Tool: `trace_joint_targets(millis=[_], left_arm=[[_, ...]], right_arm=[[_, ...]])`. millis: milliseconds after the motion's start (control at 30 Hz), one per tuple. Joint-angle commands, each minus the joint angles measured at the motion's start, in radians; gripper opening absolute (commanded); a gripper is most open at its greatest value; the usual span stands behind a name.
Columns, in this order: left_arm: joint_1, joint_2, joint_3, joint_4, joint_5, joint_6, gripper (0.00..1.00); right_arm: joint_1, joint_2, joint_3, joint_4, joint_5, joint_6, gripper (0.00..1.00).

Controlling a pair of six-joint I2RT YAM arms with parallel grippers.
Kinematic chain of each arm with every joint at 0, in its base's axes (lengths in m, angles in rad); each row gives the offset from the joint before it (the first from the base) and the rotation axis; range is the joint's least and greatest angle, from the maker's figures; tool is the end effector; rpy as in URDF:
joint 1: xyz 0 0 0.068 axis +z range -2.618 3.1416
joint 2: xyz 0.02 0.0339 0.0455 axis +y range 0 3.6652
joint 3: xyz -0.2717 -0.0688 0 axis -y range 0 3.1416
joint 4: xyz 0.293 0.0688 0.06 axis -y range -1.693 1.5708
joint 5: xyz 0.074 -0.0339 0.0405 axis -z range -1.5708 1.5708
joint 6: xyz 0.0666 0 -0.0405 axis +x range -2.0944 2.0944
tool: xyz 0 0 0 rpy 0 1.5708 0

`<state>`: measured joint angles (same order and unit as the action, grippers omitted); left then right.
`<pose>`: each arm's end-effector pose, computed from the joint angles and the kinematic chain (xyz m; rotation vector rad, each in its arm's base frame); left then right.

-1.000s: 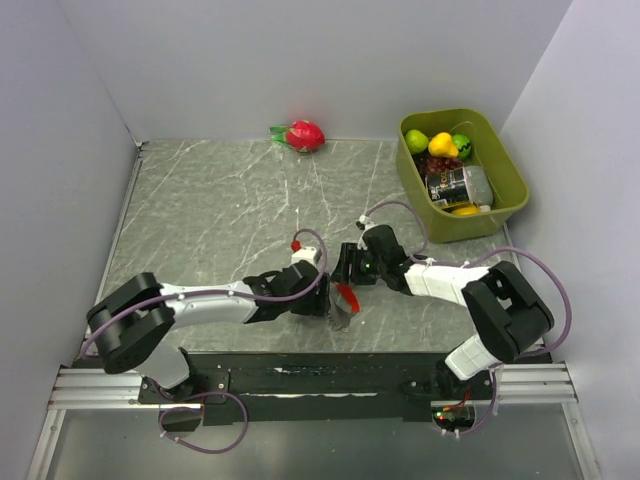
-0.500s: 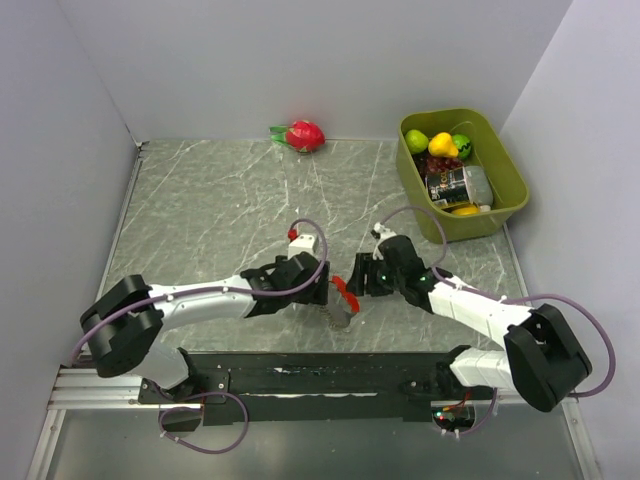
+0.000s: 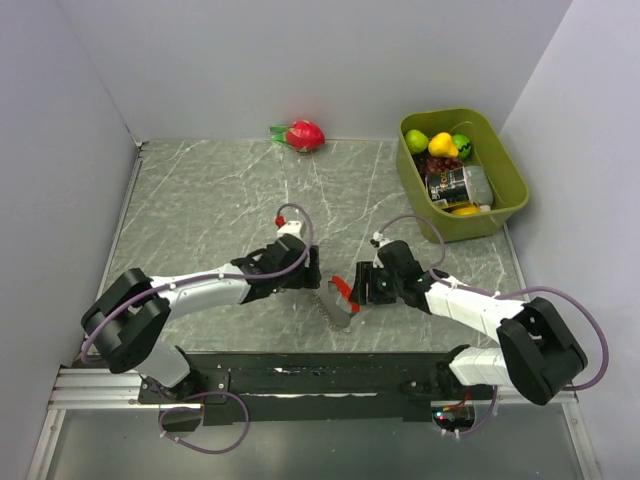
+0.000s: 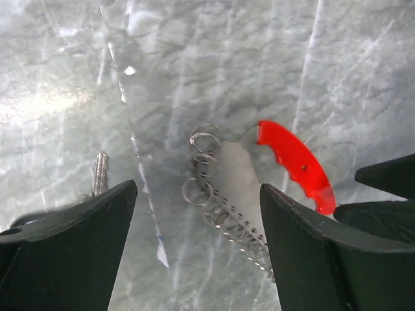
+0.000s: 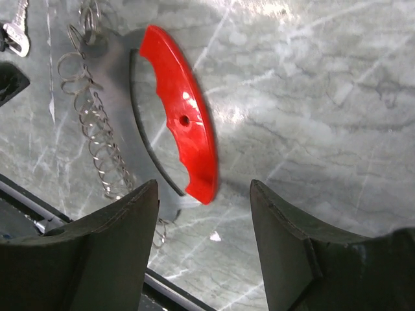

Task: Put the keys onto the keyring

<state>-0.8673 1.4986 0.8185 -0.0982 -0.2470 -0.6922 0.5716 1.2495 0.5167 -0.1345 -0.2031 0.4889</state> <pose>0.2483 -0.2675 0.1496 0.0846 2.3705 -0.4877 0.2301 0.1640 0.1137 -0.2004 2.5399 0.6964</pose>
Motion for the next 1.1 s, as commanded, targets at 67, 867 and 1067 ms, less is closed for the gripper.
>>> trace_joint_targets(millis=[67,867,1067], left_arm=[[0.175,-0.018,-0.079,0.21,0.312,-0.003,0.81],[0.241,0.135,-0.124,0.298,0.5,-0.049,0.74],[0.241,0.163,-0.101,0.299,0.514,-0.036,0.69]], right_arm=[[-0.003,0.073,0.091,-0.011,-0.028,-0.01,0.66],[-0.009,0.222,0.21,-0.113,-0.113,-0.012,0.64],[-0.007,0.211,0.204,-0.105,-0.105,-0.018,0.64]])
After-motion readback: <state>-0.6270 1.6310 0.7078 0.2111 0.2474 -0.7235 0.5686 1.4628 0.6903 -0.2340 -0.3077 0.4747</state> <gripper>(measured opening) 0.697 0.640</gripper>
